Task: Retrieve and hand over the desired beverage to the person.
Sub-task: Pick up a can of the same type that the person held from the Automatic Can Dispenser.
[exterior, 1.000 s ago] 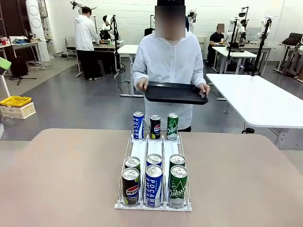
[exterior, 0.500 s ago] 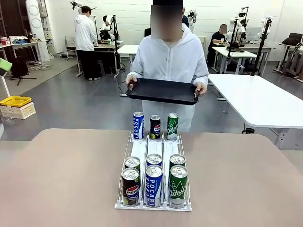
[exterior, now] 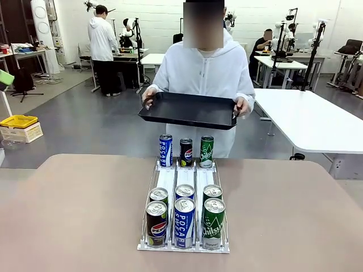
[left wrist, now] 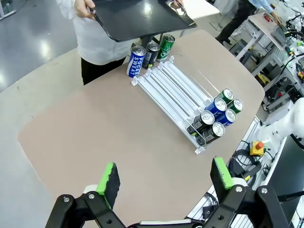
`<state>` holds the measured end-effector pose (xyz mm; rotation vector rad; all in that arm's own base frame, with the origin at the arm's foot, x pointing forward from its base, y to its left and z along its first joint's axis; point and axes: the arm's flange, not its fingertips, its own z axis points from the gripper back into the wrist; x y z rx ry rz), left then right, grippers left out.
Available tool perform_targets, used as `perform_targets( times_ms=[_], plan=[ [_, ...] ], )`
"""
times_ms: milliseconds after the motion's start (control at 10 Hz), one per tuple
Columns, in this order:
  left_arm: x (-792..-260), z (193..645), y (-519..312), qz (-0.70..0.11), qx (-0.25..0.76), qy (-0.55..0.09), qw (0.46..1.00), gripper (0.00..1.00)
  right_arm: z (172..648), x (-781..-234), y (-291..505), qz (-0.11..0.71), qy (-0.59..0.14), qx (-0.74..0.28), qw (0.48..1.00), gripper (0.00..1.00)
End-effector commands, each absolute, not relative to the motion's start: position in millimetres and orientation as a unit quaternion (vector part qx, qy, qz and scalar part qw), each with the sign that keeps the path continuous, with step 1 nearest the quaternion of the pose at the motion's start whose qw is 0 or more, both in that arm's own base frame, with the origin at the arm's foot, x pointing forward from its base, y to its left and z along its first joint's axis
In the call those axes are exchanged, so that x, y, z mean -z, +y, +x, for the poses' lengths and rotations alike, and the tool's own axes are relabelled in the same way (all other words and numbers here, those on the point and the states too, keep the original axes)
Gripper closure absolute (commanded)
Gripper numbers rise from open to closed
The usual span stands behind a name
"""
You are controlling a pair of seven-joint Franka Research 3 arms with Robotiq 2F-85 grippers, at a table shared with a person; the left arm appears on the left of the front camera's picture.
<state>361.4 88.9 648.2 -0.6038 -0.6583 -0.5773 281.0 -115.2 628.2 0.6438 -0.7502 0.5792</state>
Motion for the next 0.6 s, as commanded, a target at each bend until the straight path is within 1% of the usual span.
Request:
perform_targets(
  times_ms=[0, 500],
  plan=[
    [-649.1, 362.0, 89.9, -0.293, 0.28, -0.32, 0.856, 0.0, 283.9, -629.1, -115.3, 0.315, -0.361, -0.281, 0.832, 0.0],
    [-649.1, 362.0, 89.9, -0.293, 0.28, -0.32, 0.856, 0.0, 283.9, -629.1, -115.3, 0.315, -0.361, -0.281, 0.832, 0.0]
  ],
)
